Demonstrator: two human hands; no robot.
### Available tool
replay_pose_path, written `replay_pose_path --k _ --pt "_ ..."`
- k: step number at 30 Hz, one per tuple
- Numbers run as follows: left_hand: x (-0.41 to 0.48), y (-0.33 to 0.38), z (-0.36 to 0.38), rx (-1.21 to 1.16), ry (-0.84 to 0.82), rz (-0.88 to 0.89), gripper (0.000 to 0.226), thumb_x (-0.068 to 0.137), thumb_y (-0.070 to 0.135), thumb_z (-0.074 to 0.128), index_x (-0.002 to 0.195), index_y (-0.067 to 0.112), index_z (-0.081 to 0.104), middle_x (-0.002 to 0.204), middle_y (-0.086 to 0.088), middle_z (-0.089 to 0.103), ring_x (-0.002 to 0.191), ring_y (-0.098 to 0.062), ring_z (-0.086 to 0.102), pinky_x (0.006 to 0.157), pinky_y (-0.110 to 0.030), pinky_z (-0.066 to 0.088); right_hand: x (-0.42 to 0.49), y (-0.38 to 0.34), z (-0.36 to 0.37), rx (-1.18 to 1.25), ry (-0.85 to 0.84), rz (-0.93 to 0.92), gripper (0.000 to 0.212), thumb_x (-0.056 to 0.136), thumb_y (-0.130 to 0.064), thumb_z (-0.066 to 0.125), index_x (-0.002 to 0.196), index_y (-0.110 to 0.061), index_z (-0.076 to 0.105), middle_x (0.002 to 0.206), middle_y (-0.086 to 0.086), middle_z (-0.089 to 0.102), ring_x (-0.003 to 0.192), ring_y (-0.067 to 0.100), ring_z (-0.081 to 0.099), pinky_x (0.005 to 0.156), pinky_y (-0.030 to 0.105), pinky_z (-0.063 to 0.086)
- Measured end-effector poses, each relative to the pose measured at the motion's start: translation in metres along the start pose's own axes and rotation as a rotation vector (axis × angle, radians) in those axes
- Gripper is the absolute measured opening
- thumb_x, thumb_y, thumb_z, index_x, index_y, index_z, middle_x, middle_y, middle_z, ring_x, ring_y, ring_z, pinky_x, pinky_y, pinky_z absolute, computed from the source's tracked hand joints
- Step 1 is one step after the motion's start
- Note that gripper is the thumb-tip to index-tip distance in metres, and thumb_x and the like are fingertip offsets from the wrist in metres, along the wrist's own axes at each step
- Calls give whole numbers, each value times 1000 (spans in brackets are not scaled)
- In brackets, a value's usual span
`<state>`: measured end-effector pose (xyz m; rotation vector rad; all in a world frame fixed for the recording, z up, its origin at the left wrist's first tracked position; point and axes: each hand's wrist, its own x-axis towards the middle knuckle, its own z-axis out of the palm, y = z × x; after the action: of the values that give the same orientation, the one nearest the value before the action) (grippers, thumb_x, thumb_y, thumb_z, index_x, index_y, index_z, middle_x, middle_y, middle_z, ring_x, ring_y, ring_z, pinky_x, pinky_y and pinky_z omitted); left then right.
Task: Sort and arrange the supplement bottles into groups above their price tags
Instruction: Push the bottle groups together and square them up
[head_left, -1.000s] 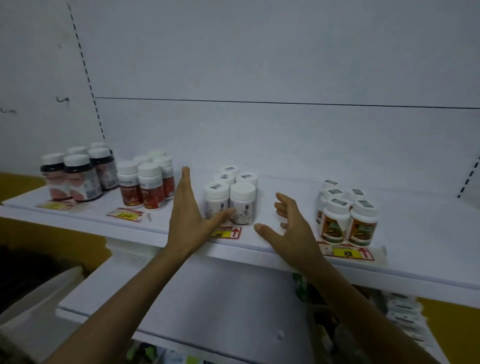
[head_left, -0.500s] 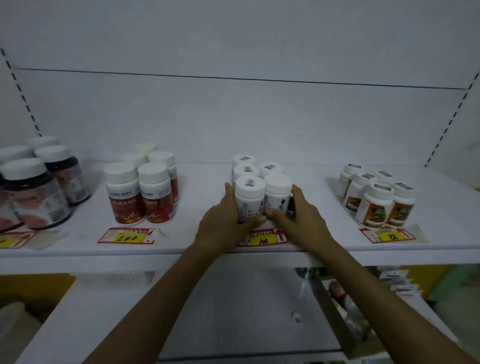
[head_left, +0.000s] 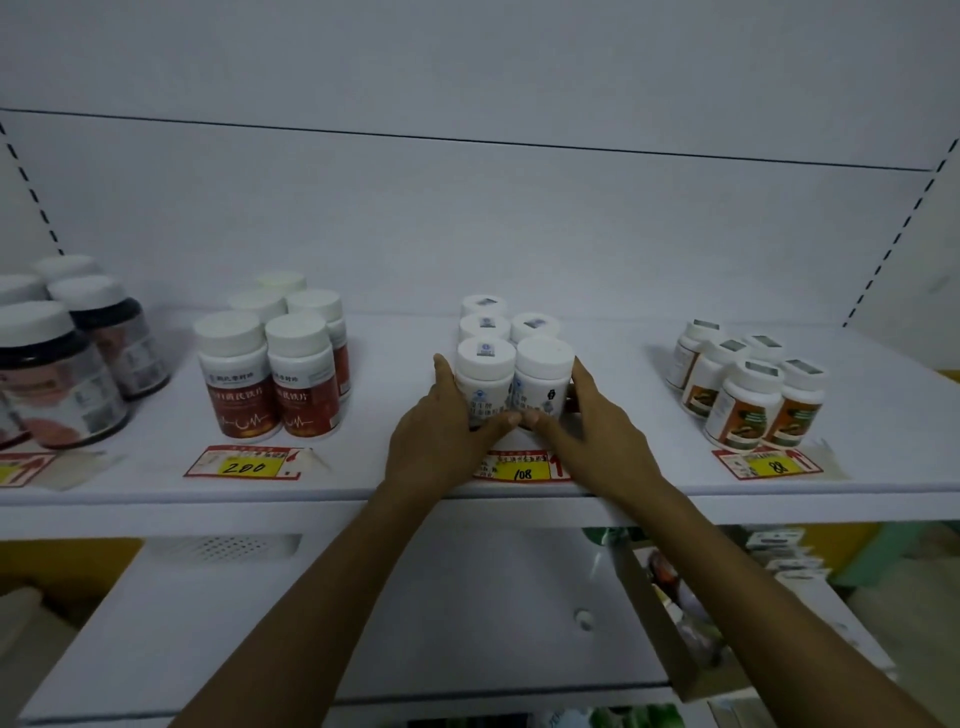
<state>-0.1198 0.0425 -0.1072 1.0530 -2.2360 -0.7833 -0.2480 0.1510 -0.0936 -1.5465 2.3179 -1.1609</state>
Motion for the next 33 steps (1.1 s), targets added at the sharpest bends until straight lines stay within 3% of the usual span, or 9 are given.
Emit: replay_pose_path --k 5,7,11,14,18,22,25,28,33 --pt "-4 8 -7 -78 -3 -21 116 53 80 59 144 27 10 145 0 44 124 -25 52 94 -50 50 1 3 0 25 -17 -17 84 83 -60 52 150 -32 9 149 -4 41 130 21 48 102 38 43" --pt "-7 13 -11 -141 34 -51 118 60 68 68 147 26 2 150 -2 36 132 -25 43 102 -49 43 -1 5 -3 72 12 27 90 82 -59 55 151 -28 6 151 1 38 133 23 45 104 40 41" --pt "-33 14 -22 -218 254 19 97 74 43 71 148 22 11 148 -2 37 131 -18 41 105 -39 39 -19 2 -11 230 328 -5 69 86 -42 62 144 -21 32 139 5 51 122 18 51 102 36 42" --pt "-65 6 -36 -207 411 127 74 79 34 69 141 22 31 125 9 52 112 -9 52 94 -28 46 -38 -22 2 292 465 -167 49 86 -32 64 128 -13 49 123 8 61 108 17 59 90 26 48" --pt "-98 -18 -63 -75 631 187 44 83 24 67 120 31 45 85 15 56 74 -8 55 67 -28 50 -52 -65 42 443 377 -300 38 80 -27 66 114 -14 57 101 2 66 88 13 63 76 20 53" --pt "-103 -55 -105 -70 758 28 71 79 29 70 137 28 28 118 -1 55 99 -19 57 80 -40 53 -44 -100 80 455 159 -276 55 80 -21 73 129 -20 47 116 -2 58 103 9 57 79 21 48" --pt "-88 -82 -136 -23 646 16 99 73 37 74 147 23 10 149 -3 30 131 -19 38 104 -41 40 -25 -125 104 476 9 -188 82 79 -23 74 146 -18 26 146 5 40 130 15 42 104 30 39" --pt "-60 -100 -160 -40 355 -16 120 69 41 77 147 19 -11 159 0 0 145 -16 7 115 -33 13 0 -151 120 549 -17 -130 91 82 -20 71 151 -20 11 157 3 23 143 18 26 115 33 27" --pt "-17 -125 -170 -314 -57 17 130 70 24 80 141 23 -29 150 5 30 138 -15 32 108 -33 33 22 -167 145 655 -2 -78 94 81 -12 71 151 -20 9 153 -2 32 133 12 42 96 20 44"
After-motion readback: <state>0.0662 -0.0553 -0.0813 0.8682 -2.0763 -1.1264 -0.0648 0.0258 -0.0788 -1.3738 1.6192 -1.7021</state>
